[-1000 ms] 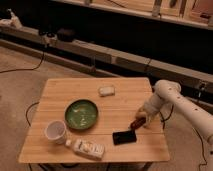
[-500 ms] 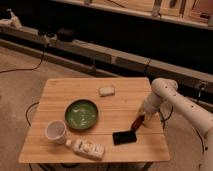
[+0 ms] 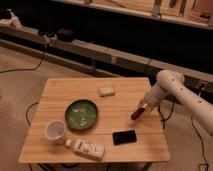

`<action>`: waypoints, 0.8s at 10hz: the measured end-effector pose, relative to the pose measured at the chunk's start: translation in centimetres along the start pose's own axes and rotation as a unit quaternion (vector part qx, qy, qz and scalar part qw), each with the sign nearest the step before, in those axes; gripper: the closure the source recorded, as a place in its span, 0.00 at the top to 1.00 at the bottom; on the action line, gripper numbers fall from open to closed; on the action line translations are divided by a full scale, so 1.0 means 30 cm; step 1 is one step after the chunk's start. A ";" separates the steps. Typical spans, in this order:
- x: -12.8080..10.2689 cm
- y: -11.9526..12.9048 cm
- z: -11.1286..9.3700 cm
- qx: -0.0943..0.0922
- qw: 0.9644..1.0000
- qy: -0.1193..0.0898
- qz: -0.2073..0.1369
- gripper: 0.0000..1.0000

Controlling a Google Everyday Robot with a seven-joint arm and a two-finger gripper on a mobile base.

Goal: Place the pepper on the white sponge

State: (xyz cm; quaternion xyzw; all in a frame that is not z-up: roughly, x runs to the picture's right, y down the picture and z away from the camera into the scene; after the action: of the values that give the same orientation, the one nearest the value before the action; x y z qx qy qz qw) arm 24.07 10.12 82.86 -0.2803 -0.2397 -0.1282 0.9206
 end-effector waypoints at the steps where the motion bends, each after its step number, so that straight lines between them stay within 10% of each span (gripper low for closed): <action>1: 0.007 -0.040 -0.051 0.016 1.000 0.008 0.010 0.12; 8: 0.051 -0.455 -0.204 0.105 0.991 0.044 0.071 0.10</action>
State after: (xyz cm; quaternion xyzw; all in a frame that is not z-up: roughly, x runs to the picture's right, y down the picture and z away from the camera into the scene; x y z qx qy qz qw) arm 22.58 -4.62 85.39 -0.1926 -0.1901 -0.0487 0.9615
